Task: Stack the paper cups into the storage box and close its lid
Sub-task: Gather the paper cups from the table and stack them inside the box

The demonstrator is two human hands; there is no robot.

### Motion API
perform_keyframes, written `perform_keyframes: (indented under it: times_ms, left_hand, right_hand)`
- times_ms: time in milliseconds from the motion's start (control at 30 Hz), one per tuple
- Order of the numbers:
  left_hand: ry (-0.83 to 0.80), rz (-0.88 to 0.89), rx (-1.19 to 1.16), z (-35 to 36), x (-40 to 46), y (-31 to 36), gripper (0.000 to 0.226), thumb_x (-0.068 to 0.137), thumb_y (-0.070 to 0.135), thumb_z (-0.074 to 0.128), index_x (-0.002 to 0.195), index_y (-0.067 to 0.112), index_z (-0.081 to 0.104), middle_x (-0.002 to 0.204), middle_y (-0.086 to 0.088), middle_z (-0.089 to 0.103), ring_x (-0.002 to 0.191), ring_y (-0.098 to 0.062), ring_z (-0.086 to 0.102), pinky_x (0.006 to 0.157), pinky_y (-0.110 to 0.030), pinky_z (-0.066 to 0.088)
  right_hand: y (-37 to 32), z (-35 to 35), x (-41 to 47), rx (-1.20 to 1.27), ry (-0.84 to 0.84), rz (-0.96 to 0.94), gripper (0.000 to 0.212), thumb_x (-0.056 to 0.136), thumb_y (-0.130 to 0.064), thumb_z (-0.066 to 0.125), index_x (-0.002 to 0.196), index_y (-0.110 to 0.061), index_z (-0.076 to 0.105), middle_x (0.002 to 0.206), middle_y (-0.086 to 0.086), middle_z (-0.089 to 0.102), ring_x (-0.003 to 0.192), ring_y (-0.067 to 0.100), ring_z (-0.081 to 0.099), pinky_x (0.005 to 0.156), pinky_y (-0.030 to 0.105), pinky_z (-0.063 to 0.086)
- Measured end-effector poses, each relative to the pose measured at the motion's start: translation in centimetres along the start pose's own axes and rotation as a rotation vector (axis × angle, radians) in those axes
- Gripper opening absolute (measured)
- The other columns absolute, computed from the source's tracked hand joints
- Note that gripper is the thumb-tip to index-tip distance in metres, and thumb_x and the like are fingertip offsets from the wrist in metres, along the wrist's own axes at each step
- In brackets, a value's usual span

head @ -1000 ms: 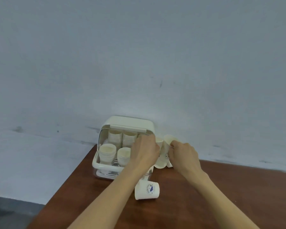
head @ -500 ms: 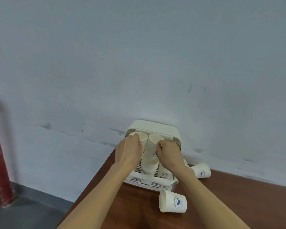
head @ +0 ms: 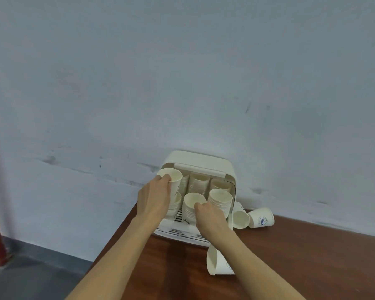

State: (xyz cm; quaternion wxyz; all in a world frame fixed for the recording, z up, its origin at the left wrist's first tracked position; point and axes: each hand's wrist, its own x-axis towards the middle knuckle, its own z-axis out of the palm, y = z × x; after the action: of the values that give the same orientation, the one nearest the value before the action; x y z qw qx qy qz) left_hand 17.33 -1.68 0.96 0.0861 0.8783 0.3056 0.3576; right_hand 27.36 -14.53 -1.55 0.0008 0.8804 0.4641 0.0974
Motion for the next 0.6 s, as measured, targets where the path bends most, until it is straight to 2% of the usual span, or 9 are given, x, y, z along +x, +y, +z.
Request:
perform_keyframes:
  times_ms: [133,200,300,400,500,600]
  left_hand:
    - [0.009,0.028,0.041,0.0,0.1,0.0,0.024,0.100,0.020,0.041,0.113,0.018,0.060,0.101,-0.001,0.062,0.084,-0.024,0.059,0.059,-0.029,0.035]
    - [-0.008,0.054,0.083,0.4,0.1,-0.2,0.022,0.097,0.019,0.046,0.112,0.019,0.062,0.097,-0.001,0.062,0.082,-0.023,0.059,0.058,-0.030,0.039]
    - [0.005,0.079,0.089,0.9,0.0,-0.1,0.020,0.092,0.015,0.055,0.108,0.016,0.067,0.092,-0.004,0.064,0.078,-0.026,0.059,0.055,-0.032,0.043]
    - [0.017,0.088,0.112,1.2,0.2,0.1,0.018,0.090,0.013,0.057,0.103,0.015,0.069,0.091,-0.004,0.065,0.081,-0.026,0.059,0.054,-0.033,0.044]
    - [-0.088,0.061,0.174,1.7,0.0,-0.1,0.020,0.094,0.015,0.050,0.103,0.020,0.067,0.095,-0.001,0.063,0.087,-0.022,0.057,0.060,-0.032,0.044]
    - [-0.169,0.016,0.192,2.3,-0.5,-0.7,0.023,0.094,0.009,0.044,0.098,0.021,0.063,0.097,-0.002,0.065,0.086,-0.023,0.058,0.062,-0.031,0.043]
  right_hand:
    - [-0.6,0.4,-0.3,0.020,0.007,0.009,0.022,0.089,0.002,0.045,0.110,-0.004,0.052,0.109,0.016,0.060,0.098,0.032,0.059,0.067,0.034,0.036]
    - [-0.9,0.3,-0.7,0.016,0.000,0.002,0.025,0.090,0.000,0.047,0.114,0.000,0.051,0.115,0.019,0.058,0.105,0.034,0.056,0.077,0.036,0.043]
    - [-0.9,0.2,-1.2,0.019,-0.009,-0.020,0.032,0.089,-0.003,0.052,0.120,0.003,0.048,0.120,0.022,0.055,0.111,0.036,0.052,0.089,0.040,0.045]
    - [-0.7,0.2,-1.4,0.066,-0.007,0.016,0.038,0.086,-0.002,0.054,0.123,0.001,0.044,0.120,0.021,0.053,0.110,0.036,0.053,0.085,0.040,0.047]
    - [-0.6,-0.1,-1.6,0.110,0.034,0.046,0.045,0.083,0.001,0.052,0.126,-0.002,0.038,0.120,0.019,0.052,0.110,0.036,0.053,0.079,0.039,0.046]
    - [-0.2,-0.5,-2.2,0.112,0.073,0.034,0.046,0.082,0.001,0.052,0.126,-0.004,0.039,0.117,0.016,0.053,0.108,0.035,0.054,0.076,0.038,0.044]
